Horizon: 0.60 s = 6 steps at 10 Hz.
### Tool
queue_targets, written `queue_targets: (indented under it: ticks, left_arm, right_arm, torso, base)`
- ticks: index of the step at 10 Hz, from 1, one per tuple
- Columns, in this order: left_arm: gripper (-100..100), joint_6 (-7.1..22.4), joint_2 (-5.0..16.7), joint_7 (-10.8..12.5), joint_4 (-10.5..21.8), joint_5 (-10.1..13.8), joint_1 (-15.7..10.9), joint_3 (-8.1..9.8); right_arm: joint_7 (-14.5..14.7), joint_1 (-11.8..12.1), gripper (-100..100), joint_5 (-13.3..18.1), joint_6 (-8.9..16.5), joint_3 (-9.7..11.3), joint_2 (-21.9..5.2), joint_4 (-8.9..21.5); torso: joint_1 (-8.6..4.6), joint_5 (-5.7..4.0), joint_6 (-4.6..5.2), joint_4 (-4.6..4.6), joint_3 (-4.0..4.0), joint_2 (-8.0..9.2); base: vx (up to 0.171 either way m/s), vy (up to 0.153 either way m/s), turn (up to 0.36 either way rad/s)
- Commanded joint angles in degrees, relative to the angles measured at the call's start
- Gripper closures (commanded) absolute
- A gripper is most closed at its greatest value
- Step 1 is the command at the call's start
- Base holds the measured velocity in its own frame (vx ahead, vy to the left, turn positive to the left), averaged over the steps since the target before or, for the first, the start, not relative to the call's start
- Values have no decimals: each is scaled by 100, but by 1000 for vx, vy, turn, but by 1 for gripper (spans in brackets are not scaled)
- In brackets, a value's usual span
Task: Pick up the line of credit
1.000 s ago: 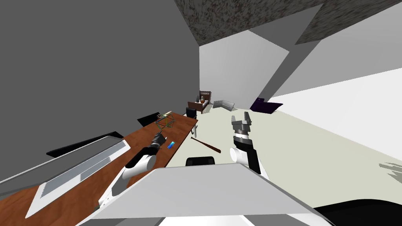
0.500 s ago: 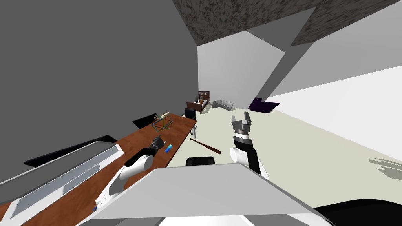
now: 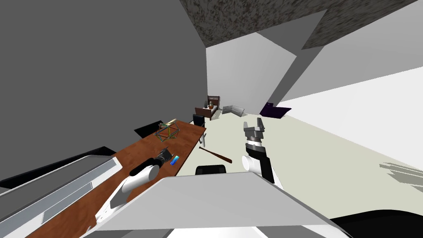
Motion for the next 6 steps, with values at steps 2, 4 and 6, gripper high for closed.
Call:
queue_targets:
  ticks: [2,4,6]
  left_arm:
    - [-100,380,34,174,183,90,-72,88]
    - [-100,707,100,310,358,217,-105,164]
    - [-100,1038,165,443,532,340,-137,238]
  right_arm:
    - [0,0,0,0,0,0,0,0]
    - [0,0,0,0,0,0,0,0]
    - [0,0,0,0,0,0,0,0]
  torso:
    - [-1,0,0,2,5,9]
    - [-4,-1,0,1,3,5]
    - [0,0,0,0,0,0]
  base:
    - [30,-9,-27]
    - [58,-9,-48]
    - [59,-4,-39]
